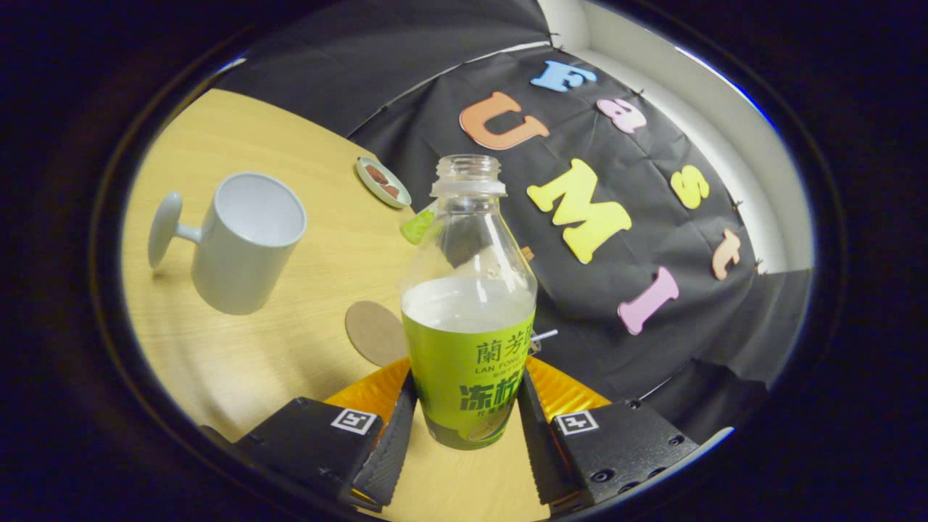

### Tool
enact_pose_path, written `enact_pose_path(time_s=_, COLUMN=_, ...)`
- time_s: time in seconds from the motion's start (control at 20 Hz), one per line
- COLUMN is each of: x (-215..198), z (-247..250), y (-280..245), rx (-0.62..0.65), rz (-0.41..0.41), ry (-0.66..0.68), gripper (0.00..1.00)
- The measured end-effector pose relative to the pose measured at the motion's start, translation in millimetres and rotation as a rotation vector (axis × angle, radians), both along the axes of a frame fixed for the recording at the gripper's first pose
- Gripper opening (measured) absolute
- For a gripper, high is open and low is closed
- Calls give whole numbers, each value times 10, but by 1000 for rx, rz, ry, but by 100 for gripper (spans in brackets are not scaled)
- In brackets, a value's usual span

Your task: Take the bottle from table, then pour the juice into the cup, finally place the bottle on the coaster

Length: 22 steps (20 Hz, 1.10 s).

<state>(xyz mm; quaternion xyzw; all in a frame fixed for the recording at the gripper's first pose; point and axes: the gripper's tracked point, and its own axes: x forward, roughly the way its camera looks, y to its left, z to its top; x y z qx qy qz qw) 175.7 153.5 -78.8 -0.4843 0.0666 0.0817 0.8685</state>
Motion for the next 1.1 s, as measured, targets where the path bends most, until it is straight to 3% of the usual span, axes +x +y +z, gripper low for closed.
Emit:
enact_pose_path(time_s=0.5, x=69, z=138, y=167, rx=-262, rz=59, ry=-152, gripper=75)
enact_pose_path(time_s=1.1, x=129, z=123, y=292, rx=-417, rz=83, ry=-204, gripper=75)
